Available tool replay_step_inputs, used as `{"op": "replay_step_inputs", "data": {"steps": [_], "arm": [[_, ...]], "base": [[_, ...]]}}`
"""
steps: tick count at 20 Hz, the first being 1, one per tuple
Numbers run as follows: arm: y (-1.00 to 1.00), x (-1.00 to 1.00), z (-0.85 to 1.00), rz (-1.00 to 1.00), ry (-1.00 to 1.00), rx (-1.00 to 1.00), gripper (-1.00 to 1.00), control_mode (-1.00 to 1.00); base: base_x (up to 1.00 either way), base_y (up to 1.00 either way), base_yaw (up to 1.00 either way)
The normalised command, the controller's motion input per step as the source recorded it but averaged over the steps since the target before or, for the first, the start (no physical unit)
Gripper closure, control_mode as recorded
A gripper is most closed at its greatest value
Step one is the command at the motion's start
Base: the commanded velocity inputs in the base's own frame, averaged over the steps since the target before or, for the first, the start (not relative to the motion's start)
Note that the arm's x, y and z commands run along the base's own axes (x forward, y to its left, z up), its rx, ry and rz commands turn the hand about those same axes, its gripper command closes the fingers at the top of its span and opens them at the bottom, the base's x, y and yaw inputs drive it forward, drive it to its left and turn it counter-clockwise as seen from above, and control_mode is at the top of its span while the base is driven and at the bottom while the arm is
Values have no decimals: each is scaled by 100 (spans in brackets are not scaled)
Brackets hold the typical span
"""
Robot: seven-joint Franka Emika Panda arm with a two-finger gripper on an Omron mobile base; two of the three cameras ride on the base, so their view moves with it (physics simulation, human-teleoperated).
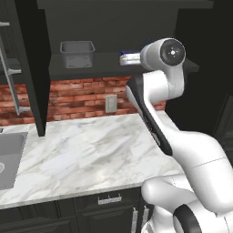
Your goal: Retrieve the tupperware and aluminum foil from the cabinet and place them on the dining counter near the plate with hot dog and sweet potato to prepare for storing leftovers.
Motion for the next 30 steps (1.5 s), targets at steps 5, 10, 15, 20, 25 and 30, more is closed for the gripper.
{"op": "replay_step_inputs", "data": {"steps": [5,10,15,20,25,30], "arm": [[39,16,38,-1,-8,4,-100,-100],[34,38,12,0,-2,8,-100,-100],[39,46,1,0,3,7,-100,-100],[37,55,0,0,12,6,-100,-100],[39,69,-7,0,21,0,-100,-100],[35,75,-21,0,21,0,-100,-100]], "base": [[0,0,0],[0,0,0],[0,0,0],[0,0,0],[0,0,0],[0,0,0]]}}
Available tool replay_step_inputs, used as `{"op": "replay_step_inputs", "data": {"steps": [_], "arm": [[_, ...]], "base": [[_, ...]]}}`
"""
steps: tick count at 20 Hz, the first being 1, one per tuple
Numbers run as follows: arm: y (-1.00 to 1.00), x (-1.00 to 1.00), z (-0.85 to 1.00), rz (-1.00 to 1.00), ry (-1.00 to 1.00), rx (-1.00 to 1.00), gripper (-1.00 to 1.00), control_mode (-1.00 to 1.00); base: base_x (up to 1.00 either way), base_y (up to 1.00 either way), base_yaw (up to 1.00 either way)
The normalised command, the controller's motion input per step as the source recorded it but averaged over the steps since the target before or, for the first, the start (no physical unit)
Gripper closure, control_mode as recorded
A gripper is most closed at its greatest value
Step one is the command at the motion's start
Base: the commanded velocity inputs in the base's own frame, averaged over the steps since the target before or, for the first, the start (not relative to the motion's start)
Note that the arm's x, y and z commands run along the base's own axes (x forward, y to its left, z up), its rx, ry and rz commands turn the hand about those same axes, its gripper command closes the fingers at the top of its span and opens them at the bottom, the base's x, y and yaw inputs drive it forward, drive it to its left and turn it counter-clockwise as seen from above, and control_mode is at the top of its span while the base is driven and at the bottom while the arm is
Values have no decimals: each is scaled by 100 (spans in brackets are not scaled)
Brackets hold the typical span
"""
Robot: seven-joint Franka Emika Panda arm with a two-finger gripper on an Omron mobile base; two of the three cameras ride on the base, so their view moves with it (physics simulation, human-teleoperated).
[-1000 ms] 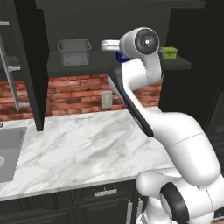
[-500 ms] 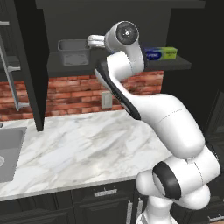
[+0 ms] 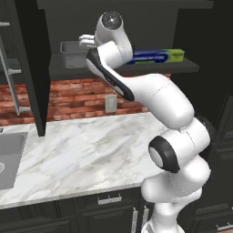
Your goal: Retrieve the tupperware and aluminum foil from the cabinet and place them on the dining counter near the plate with hot dog and sweet potato to prepare for storing leftovers.
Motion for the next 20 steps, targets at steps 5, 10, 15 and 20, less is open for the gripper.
{"op": "replay_step_inputs", "data": {"steps": [5,10,15,20], "arm": [[27,72,-27,0,9,0,-100,-100],[20,54,-40,0,0,0,-100,-100],[19,34,-62,0,0,0,100,-100],[5,8,-64,-7,-3,-1,100,-100]], "base": [[0,0,0],[0,0,0],[0,0,0],[0,0,0]]}}
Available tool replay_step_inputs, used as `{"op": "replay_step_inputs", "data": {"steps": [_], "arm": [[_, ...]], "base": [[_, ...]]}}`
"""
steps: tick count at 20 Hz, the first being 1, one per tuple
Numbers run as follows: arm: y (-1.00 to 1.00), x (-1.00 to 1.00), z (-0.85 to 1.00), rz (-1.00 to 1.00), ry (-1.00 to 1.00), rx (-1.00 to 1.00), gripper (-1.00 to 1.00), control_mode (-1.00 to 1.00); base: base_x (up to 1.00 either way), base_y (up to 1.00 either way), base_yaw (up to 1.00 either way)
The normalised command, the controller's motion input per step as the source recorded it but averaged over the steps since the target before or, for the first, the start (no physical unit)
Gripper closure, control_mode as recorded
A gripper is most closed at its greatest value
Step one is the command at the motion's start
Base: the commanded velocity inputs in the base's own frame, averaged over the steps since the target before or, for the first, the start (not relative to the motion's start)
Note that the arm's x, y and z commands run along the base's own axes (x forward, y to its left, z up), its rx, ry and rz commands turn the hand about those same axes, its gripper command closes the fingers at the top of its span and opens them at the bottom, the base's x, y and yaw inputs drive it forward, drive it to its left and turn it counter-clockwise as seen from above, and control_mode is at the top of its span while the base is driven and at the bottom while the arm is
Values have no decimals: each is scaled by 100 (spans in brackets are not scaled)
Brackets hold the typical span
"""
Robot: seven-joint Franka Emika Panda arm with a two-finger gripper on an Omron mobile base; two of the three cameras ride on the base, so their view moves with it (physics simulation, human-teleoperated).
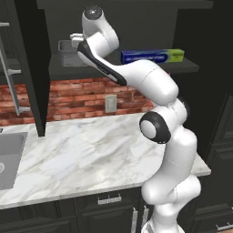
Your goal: Retrieve the tupperware and aluminum foil from the cabinet and place them on the dining counter near the plate with hot dog and sweet potato to prepare for storing leftovers.
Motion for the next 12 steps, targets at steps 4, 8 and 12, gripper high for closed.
{"op": "replay_step_inputs", "data": {"steps": [4,8,12], "arm": [[-16,0,-40,-36,-13,-4,100,-100],[-7,0,-17,-49,-13,-3,100,-100],[0,-2,0,-50,-8,-1,100,-100]], "base": [[0,0,0],[0,0,0],[0,0,0]]}}
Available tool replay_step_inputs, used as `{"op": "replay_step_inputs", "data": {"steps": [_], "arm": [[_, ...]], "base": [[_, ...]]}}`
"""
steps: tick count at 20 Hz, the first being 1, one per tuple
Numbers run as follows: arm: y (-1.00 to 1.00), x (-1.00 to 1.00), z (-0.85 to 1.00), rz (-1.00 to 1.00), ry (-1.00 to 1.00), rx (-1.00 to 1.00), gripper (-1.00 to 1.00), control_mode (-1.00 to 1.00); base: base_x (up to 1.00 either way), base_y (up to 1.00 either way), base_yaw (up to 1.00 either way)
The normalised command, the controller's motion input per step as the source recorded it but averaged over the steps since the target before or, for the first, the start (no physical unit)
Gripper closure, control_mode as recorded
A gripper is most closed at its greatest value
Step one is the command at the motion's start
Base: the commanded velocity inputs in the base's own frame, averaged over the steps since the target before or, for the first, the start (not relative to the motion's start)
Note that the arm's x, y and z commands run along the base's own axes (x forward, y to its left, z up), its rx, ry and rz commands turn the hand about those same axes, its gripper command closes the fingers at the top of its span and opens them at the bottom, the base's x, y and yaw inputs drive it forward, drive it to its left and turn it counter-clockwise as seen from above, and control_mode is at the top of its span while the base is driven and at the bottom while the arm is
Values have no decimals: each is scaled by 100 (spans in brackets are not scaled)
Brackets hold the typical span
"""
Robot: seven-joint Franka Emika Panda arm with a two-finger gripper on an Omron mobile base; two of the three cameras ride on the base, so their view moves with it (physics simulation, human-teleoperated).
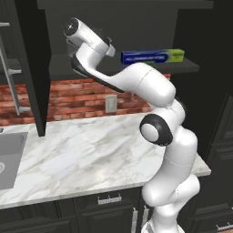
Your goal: Retrieve the tupperware and aluminum foil from the cabinet and place them on the dining counter near the plate with hot dog and sweet potato to prepare for storing leftovers.
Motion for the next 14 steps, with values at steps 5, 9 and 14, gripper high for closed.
{"op": "replay_step_inputs", "data": {"steps": [5,9,14], "arm": [[-18,-22,0,-47,11,0,100,-100],[-33,-31,1,-47,27,0,100,-100],[-28,-60,4,-43,29,0,100,-100]], "base": [[0,0,0],[0,0,0],[0,0,0]]}}
